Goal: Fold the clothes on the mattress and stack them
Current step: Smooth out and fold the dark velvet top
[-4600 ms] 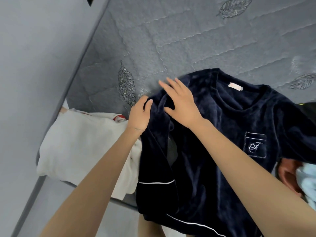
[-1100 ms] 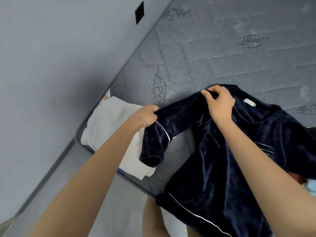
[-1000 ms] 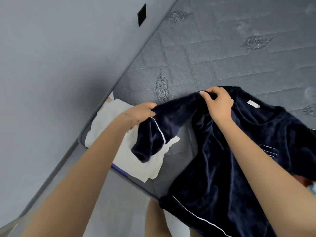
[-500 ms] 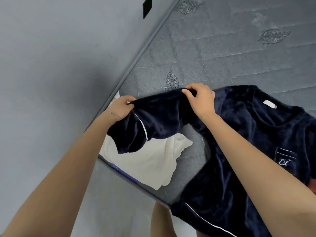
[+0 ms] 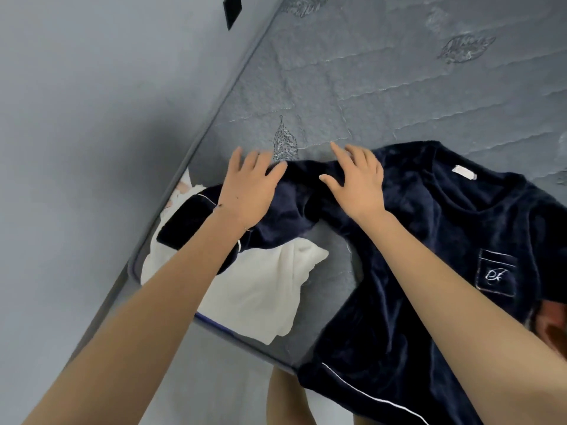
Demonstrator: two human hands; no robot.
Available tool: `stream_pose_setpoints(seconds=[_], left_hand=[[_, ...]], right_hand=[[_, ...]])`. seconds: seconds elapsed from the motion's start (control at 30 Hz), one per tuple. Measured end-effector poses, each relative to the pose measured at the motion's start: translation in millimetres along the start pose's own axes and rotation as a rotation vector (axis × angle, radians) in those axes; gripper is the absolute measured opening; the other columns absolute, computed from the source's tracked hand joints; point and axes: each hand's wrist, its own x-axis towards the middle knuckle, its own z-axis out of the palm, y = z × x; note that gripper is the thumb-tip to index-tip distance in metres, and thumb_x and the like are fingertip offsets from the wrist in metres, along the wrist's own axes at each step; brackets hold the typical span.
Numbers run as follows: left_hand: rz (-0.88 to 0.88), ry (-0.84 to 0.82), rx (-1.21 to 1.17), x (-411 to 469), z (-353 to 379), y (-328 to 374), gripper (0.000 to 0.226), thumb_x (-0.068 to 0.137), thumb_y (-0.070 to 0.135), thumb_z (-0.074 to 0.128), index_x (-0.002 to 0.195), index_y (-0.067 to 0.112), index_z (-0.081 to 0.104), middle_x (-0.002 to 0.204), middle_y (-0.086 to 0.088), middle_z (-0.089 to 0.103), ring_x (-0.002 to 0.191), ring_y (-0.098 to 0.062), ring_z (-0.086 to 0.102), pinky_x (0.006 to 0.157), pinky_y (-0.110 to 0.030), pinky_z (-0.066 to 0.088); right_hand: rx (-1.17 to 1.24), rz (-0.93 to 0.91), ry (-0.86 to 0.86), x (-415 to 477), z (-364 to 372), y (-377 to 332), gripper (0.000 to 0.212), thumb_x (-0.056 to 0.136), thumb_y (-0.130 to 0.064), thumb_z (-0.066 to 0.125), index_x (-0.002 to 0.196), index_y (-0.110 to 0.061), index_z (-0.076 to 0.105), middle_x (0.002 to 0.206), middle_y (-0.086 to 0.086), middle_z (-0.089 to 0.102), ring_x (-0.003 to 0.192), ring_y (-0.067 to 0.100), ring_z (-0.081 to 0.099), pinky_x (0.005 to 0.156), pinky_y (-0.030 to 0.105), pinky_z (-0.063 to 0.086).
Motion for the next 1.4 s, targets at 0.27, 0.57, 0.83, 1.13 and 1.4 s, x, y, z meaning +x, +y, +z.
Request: stream_pose_setpoints(seconds=[0.27, 0.57, 0.83, 1.13, 1.4], left_hand=[[0.136, -0.049, 0.013, 22.0, 1.1, 113.0, 0.053, 0.103, 0.035, 0.029, 0.154, 0.028, 0.015, 0.162, -0.006, 0.008, 0.149, -0.028, 0.005, 0.117, -0.054, -0.001], [0.104, -0.095, -0.037, 38.1, 27.1, 212.8, 0.06, 0.102, 0.043, 0.032, 0.155, 0.029, 0.007, 0.163, -0.009, 0.003, 0.149, -0.031, 0.0, 0.117, -0.056, -0.003], [0.084, -0.171, -0.065, 24.7, 58.5, 264.6, 0.063, 0.101, 0.045, 0.035, 0.155, 0.029, 0.007, 0.163, -0.008, 0.001, 0.149, -0.031, 0.002, 0.118, -0.056, 0.001], [-0.122, -0.174, -0.272, -34.4, 91.3, 293.0, 0.062, 0.101, 0.038, 0.042, 0.155, 0.03, 0.014, 0.163, -0.007, -0.009, 0.149, -0.031, -0.006, 0.117, -0.055, 0.005], [-0.746, -0.115, -0.986, -99.1, 108.8, 304.8, 0.052, 0.106, 0.031, 0.027, 0.154, 0.015, 0.015, 0.151, -0.015, 0.038, 0.137, -0.032, 0.038, 0.109, -0.036, 0.032]], right_hand=[[0.006, 0.154, -0.053, -59.0, -20.0, 94.1, 0.07, 0.097, -0.05, 0.05, 0.156, -0.03, 0.018, 0.163, 0.008, 0.016, 0.151, 0.028, 0.004, 0.121, 0.048, 0.002], [0.023, 0.321, -0.07, -135.2, -31.7, 213.9, 0.074, 0.096, -0.054, 0.049, 0.157, -0.029, 0.013, 0.164, 0.007, 0.011, 0.151, 0.028, 0.001, 0.121, 0.049, 0.0], [0.064, 0.425, -0.135, -193.6, -11.4, 268.3, 0.079, 0.094, -0.057, 0.05, 0.157, -0.032, 0.008, 0.165, 0.006, 0.005, 0.152, 0.027, -0.003, 0.122, 0.049, -0.001], [0.113, 0.373, -0.244, -255.1, 9.2, 283.0, 0.083, 0.094, -0.052, 0.055, 0.157, -0.032, 0.005, 0.164, 0.006, -0.01, 0.151, 0.026, -0.01, 0.123, 0.049, 0.002], [0.211, 0.55, -0.156, -326.5, 21.6, 299.4, 0.091, 0.091, -0.045, 0.063, 0.156, -0.033, 0.0, 0.164, 0.004, -0.016, 0.151, 0.027, -0.008, 0.12, 0.053, 0.015]])
